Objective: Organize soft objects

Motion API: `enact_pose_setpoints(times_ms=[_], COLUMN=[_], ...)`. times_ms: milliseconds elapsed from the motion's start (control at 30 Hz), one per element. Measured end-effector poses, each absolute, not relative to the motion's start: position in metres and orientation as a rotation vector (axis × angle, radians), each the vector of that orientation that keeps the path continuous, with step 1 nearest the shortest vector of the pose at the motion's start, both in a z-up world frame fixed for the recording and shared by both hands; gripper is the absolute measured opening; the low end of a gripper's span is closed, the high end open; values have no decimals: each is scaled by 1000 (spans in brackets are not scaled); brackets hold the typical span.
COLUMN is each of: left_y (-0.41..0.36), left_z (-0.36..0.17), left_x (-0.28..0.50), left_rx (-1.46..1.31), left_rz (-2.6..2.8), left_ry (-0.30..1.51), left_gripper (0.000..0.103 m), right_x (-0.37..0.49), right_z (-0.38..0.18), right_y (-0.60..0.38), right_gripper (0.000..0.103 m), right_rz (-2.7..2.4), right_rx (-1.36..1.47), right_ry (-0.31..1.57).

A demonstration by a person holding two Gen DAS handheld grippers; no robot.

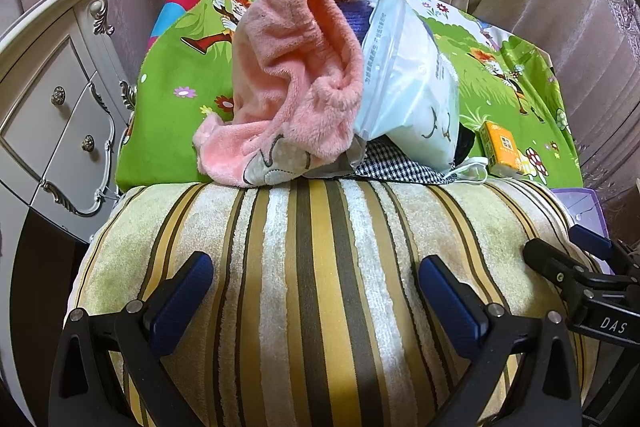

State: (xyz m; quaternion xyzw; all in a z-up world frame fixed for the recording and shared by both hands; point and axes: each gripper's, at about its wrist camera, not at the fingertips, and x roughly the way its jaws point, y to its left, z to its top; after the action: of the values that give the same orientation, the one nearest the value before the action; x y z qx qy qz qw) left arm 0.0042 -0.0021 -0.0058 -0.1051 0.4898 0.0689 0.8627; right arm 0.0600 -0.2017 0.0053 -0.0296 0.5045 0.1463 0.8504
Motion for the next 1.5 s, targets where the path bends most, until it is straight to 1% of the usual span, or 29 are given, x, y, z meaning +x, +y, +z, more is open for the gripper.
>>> enact_pose_setpoints(times_ms=[1500], left_y=[0], left_z=[-5], left_x=[6], left_rx=[-224], left_rz=[143], left_ry=[1029], left_gripper=[103], right_x=[57], right_z=[4], right_y=[-203], right_gripper=[103], right_rz=[307], right_rx=[-53], right_ry=[1038])
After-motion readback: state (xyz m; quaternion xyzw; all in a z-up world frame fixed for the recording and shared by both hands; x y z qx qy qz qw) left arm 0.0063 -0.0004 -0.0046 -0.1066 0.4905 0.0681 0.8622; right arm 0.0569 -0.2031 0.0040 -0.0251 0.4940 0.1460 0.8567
